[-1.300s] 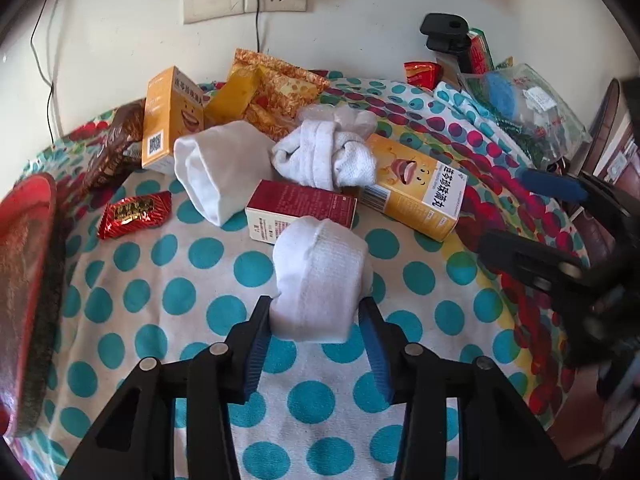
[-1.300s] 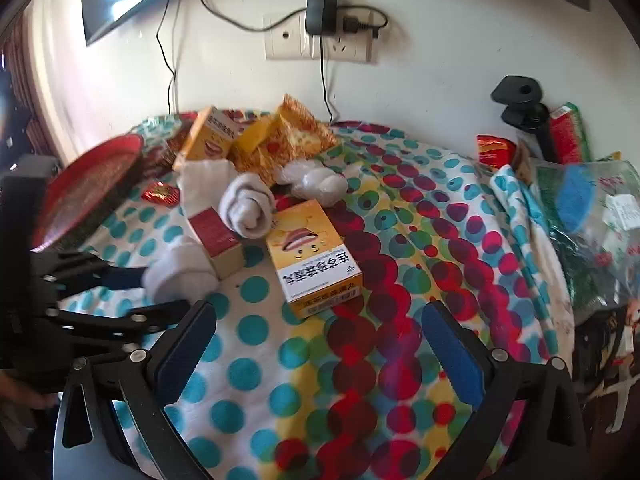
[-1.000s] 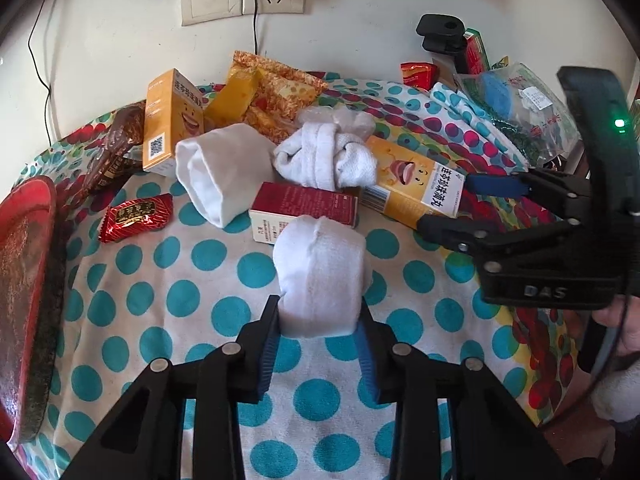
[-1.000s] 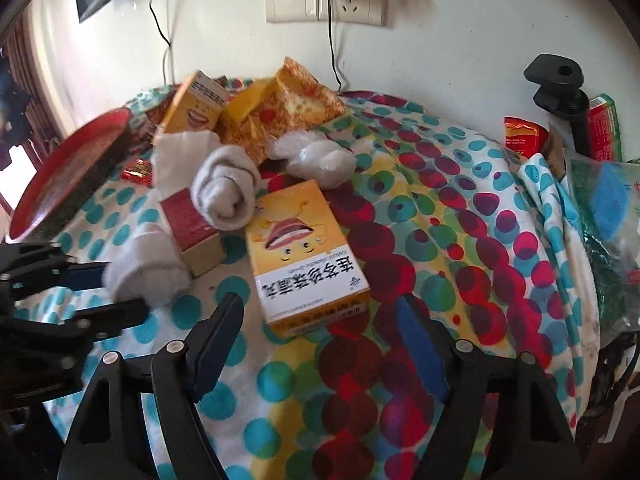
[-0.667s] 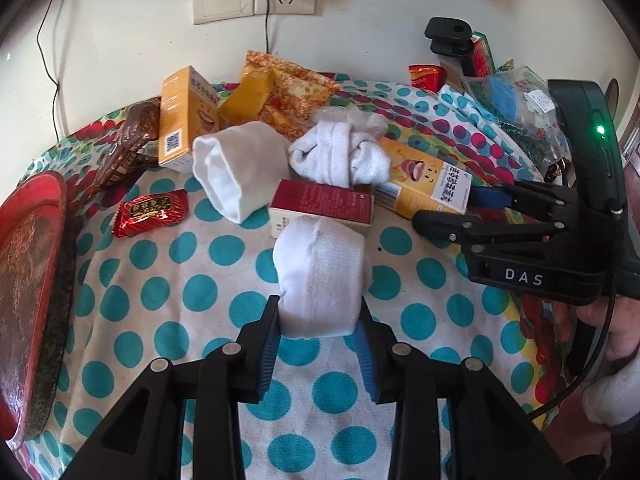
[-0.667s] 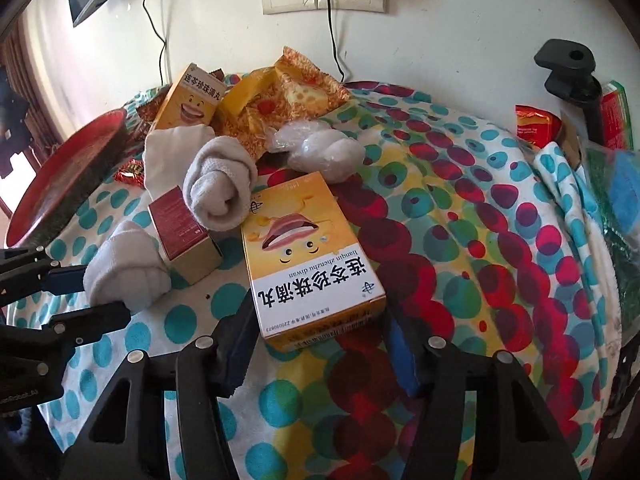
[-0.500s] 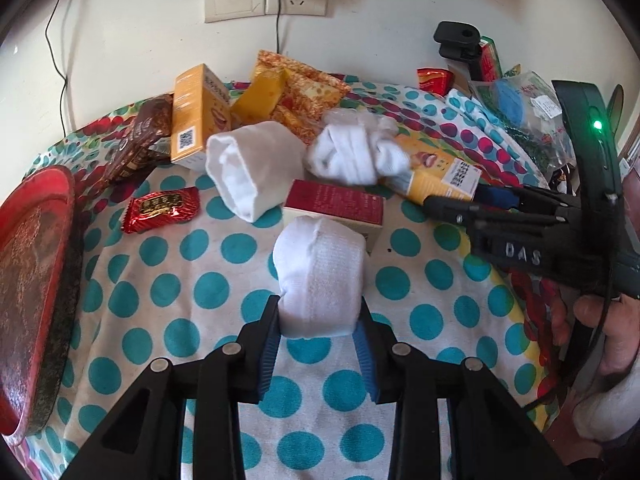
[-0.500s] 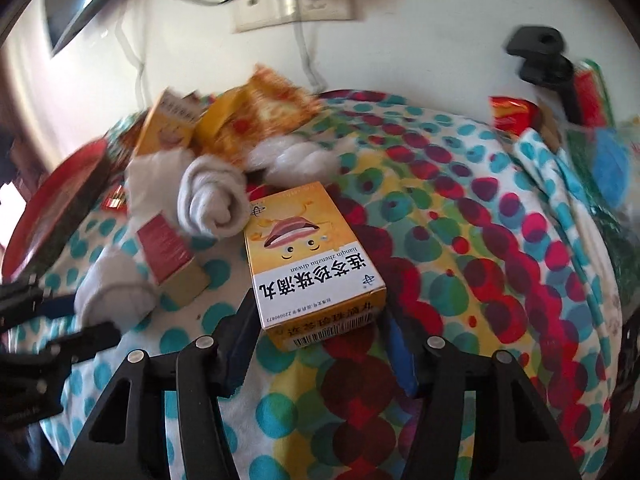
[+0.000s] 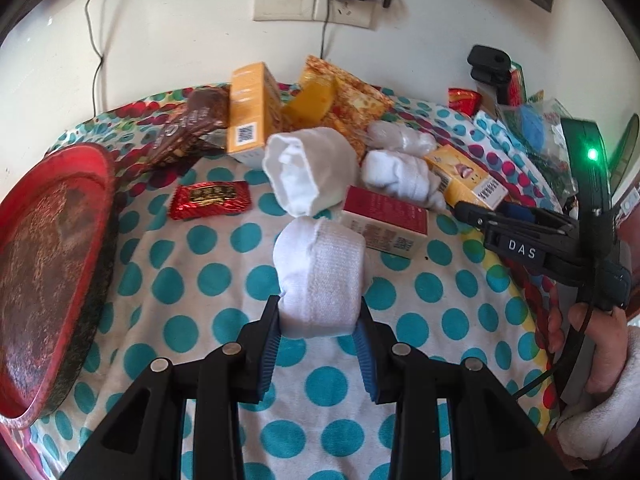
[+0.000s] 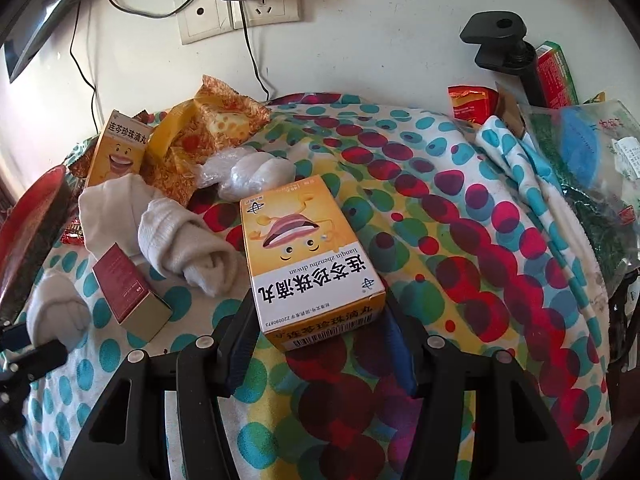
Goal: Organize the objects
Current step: 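Lift the rolled white sock held in the left gripper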
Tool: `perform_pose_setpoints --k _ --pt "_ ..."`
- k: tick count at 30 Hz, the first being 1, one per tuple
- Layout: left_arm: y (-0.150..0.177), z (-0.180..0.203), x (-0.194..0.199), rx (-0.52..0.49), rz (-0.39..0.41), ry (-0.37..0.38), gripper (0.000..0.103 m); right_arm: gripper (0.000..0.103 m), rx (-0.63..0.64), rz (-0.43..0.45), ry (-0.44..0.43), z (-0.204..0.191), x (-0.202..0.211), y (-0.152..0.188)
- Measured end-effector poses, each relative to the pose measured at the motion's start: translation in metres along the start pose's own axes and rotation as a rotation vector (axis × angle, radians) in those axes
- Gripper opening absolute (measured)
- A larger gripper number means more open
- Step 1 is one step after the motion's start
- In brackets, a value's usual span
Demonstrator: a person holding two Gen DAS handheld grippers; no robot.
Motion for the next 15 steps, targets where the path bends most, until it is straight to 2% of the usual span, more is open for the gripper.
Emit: perform_pose_setpoints --k 15 --pt "0.000 -0.034 0.037 0.029 0.036 -0.066 0.035 0.055 0.021 -0.007 0.024 -0.003 0.001 -0.002"
Point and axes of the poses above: each gripper's, at about its wrist camera, not at the fingertips, and x roughly against the way its jaws point, z to its right, y to its underside, the point moved 4 cm from there along -x, roughly the way its jaws point, and after that the axes turned 15 degrees about y, right-handed, at the moved point
